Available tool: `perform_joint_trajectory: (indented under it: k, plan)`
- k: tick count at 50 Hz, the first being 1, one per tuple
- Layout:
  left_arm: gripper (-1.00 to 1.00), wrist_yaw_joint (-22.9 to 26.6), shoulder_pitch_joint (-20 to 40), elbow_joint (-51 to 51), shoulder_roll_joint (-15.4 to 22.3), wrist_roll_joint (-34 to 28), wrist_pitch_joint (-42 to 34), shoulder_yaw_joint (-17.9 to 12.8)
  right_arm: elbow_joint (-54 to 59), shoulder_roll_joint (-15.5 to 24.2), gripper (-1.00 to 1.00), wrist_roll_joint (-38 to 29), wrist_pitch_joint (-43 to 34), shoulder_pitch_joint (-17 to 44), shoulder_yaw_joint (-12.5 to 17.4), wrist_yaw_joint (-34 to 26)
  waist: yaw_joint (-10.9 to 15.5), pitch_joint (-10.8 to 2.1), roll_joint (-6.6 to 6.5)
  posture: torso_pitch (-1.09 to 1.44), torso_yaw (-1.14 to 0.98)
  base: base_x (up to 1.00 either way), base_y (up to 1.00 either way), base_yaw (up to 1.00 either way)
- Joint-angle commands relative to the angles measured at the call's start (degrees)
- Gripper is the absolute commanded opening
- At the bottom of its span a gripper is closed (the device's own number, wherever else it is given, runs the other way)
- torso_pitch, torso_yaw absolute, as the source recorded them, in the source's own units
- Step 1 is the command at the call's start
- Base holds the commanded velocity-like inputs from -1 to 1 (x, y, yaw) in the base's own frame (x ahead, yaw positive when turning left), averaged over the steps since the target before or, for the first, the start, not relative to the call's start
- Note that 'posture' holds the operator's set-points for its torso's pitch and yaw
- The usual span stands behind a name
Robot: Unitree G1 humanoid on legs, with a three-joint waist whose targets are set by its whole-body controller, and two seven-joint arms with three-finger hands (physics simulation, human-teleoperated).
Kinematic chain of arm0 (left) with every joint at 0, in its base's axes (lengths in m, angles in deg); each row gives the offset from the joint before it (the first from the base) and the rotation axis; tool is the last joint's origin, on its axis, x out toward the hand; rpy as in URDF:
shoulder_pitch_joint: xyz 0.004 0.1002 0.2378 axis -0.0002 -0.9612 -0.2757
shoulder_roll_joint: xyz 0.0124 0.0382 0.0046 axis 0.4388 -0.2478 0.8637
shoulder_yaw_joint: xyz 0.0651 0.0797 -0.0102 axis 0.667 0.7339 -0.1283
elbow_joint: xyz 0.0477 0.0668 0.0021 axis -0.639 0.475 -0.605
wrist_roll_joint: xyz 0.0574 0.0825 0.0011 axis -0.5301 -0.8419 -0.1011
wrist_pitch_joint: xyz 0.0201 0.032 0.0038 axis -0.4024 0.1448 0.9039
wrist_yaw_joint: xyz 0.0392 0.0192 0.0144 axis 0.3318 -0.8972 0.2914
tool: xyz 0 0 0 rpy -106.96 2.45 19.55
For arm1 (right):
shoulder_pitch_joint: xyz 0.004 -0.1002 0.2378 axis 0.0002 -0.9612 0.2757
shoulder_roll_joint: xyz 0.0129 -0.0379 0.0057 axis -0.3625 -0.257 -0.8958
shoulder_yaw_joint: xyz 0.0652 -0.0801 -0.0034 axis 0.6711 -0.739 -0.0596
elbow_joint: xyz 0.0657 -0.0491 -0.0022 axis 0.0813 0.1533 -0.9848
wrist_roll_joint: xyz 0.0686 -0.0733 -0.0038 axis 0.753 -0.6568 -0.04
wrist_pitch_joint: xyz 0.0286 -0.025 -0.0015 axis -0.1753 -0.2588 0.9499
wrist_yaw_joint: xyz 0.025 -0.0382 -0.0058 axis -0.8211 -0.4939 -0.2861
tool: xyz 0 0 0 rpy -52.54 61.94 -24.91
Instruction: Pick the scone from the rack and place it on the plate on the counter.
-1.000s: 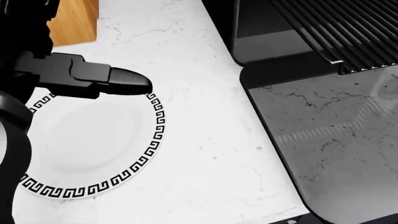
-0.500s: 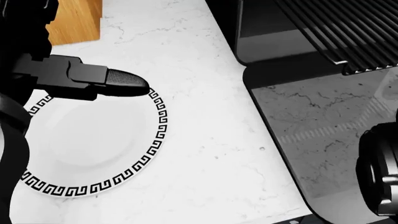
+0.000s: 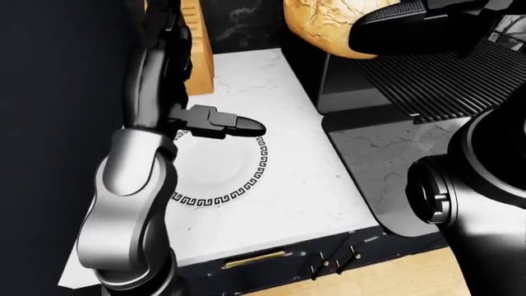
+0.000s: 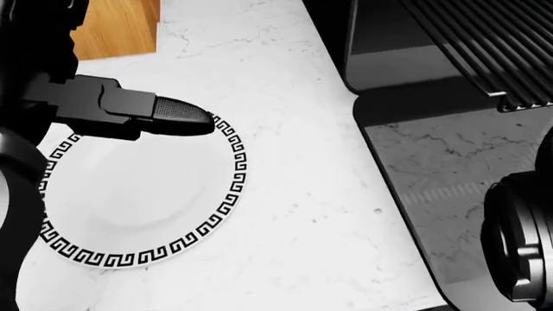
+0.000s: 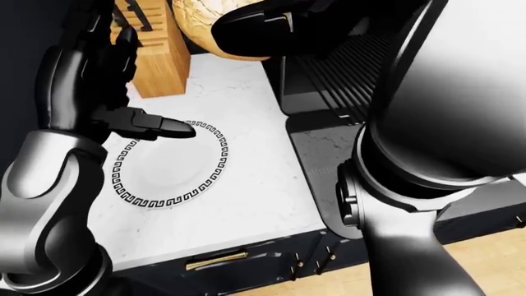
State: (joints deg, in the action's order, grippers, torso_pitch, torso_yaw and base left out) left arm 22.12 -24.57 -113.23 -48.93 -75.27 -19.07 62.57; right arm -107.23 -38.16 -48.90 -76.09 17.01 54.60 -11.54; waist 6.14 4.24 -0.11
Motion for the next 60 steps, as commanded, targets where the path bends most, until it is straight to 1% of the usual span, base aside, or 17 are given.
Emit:
perform_joint_trajectory:
  k: [1, 8, 19, 20, 23, 26, 28, 31, 32, 33, 35, 36, 37, 40, 43, 52, 60]
  plan:
    - [1.0, -0.11, 1.29, -1.33, 0.45, -0.27, 1.58, -0.63, -0.28, 0.37, -1.0, 2.76, 0.01, 1.66, 0.69, 3.37, 0.31, -1.55, 0.05, 0.0, 0.19, 0.0, 0.0, 0.0]
    - [1.0, -0.18, 1.15, -1.36, 0.48, -0.2, 1.68, -0.8, -0.15, 0.78, -1.0, 10.11, 0.17, 1.98, 1.16, 9.76, 2.47, -1.71, 0.11, 0.0, 0.23, 0.0, 0.0, 0.0]
    - [1.0, -0.11, 0.41, -1.21, 0.55, -0.54, 2.45, -0.67, 3.78, 0.86, -1.0, 19.27, 3.66, 2.54, 2.21, 18.32, 6.65, -2.22, -0.09, 0.0, 0.28, 0.0, 0.0, 0.0]
    - [1.0, -0.15, 0.28, -1.1, 0.48, -0.56, 2.56, -0.76, 4.53, 1.04, -1.0, 19.93, 3.96, 2.55, 2.08, 19.06, 7.08, -2.26, -0.14, 0.0, 0.29, 0.0, 0.0, 0.0]
    - [1.0, -0.06, 0.31, -1.21, 0.65, -0.65, 2.54, -0.71, 6.7, 2.71, -1.0, 21.76, 5.44, 2.66, 0.2, 19.63, 8.44, -2.38, -0.23, 0.0, 0.3, 0.0, 0.0, 0.0]
    - [1.0, -0.07, 0.21, -1.19, 0.44, -0.49, 2.54, -0.85, 8.86, 3.42, -1.0, 22.46, 7.34, 2.72, -0.67, 19.95, 9.75, -2.59, -0.32, 0.0, 0.32, 0.0, 0.0, 0.0]
    - [1.0, -0.08, 0.09, -1.09, 0.49, -0.7, 2.77, -0.65, 9.85, 3.5, -1.0, 22.45, 8.24, 2.72, -0.55, 20.07, 10.63, -2.67, -0.4, 0.0, 0.33, 0.0, 0.0, 0.0]
    - [1.0, 0.01, 0.23, -1.07, 0.63, -0.78, 2.76, -0.76, 12.48, 4.77, -1.0, 21.8, 10.71, 3.13, -2.11, 18.94, 11.97, -2.85, -0.45, 0.0, 0.34, 0.0, 0.0, 0.0]
    - [1.0, -0.02, 0.23, -1.12, 0.43, -0.61, 2.55, -0.89, 13.65, 6.08, -1.0, 21.11, 12.02, 3.15, -3.78, 17.68, 12.39, -2.9, -0.48, 0.0, 0.35, 0.0, 0.0, 0.0]
    - [1.0, -0.01, 0.21, -1.11, 0.51, -0.67, 2.65, -0.82, 14.33, 5.79, -1.0, 20.29, 12.27, 3.28, -3.66, 17.02, 12.79, -2.92, -0.48, 0.0, 0.35, 0.0, 0.0, 0.0]
    - [1.0, -0.02, 0.42, -1.07, 0.53, -0.69, 2.65, -0.81, 16.62, 6.46, -1.0, 18.39, 14.26, 3.58, -5.38, 14.16, 13.59, -3.02, -0.55, 0.0, 0.36, 0.0, 0.0, 0.0]
    - [1.0, -0.06, 0.46, -1.01, 0.57, -0.76, 2.74, -0.8, 17.25, 5.67, -1.0, 17.19, 14.57, 3.89, -4.89, 13.51, 13.97, -3.08, -0.58, 0.0, 0.37, 0.0, 0.0, 0.0]
    - [1.0, -0.06, 0.49, -0.89, 0.48, -0.64, 2.73, -0.91, 18.34, 5.48, -1.0, 16.09, 15.58, 4.11, -5.31, 12.3, 14.35, -3.15, -0.63, 0.0, 0.37, 0.0, 0.0, 0.0]
    - [1.0, -0.02, 0.48, -0.89, 0.49, -0.65, 2.81, -0.65, 21.94, 3.85, -1.0, 12.54, 18.73, 4.77, -4.97, 9.72, 15.43, -3.31, -0.79, 0.0, 0.39, 0.0, 0.0, 0.0]
    - [1.0, -0.02, 0.56, -0.84, 0.42, -0.57, 2.8, -0.86, 24.35, 2.24, -1.0, 9.38, 21.06, 5.28, -4.11, 7.75, 16.53, -3.5, -0.94, 0.0, 0.4, 0.0, 0.0, 0.0]
    - [1.0, 0.03, 0.07, -0.92, 0.51, -0.72, 3.21, -0.59, 27.91, -0.48, -1.0, 0.17, 26.78, 4.0, -2.71, 1.89, 19.84, -3.91, -1.02, 0.0, 0.45, 0.0, 0.0, 0.0]
    - [1.0, 0.12, -0.22, -0.5, 0.27, -1.3, 3.94, -0.28, 31.27, -2.23, -1.0, -5.27, 32.36, 3.57, -1.49, -1.52, 22.55, -4.31, -0.99, 0.0, 0.49, 0.0, 0.0, 0.0]
